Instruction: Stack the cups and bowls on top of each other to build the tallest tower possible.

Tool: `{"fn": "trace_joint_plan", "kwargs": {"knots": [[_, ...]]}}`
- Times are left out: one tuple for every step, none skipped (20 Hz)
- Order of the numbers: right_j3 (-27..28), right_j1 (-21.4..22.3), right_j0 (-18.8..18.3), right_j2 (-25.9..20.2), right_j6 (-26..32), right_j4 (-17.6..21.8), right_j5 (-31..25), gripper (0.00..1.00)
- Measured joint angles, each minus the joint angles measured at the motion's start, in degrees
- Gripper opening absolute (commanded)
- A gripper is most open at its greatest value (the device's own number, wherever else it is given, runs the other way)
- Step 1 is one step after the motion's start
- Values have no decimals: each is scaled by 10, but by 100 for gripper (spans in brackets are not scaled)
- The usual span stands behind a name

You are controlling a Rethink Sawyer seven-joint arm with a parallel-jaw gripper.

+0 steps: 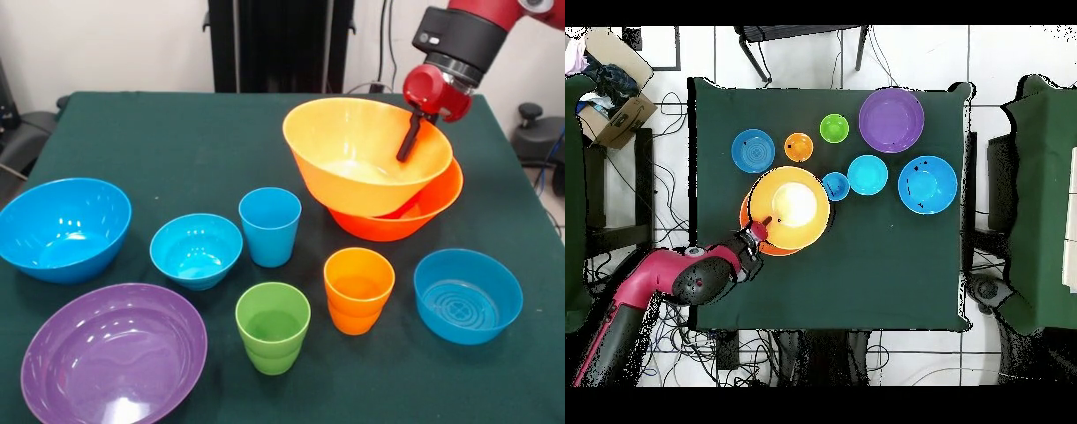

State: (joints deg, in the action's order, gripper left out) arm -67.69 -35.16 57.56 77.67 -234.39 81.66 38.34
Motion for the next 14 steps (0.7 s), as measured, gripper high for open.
{"fn": "trace_joint_plan", "kwargs": {"knots": [[0,0,0,1,-3,0,2,0],[0,0,0,1,-4,0,3,0],[0,0,0,2,-7,1,5,0],[0,0,0,3,-7,1,6,0],[0,0,0,3,-7,1,7,0],[0,0,0,3,-7,1,8,0],[0,1,0,3,-7,1,11,0],[0,2,0,3,-7,1,14,0],[0,3,0,3,-7,1,17,0],[0,4,0,3,-7,1,20,0],[0,6,0,3,-7,1,26,0],[0,8,0,3,-7,1,30,0],[0,9,0,3,-7,1,32,0],[0,11,0,3,-7,1,36,0]]}}
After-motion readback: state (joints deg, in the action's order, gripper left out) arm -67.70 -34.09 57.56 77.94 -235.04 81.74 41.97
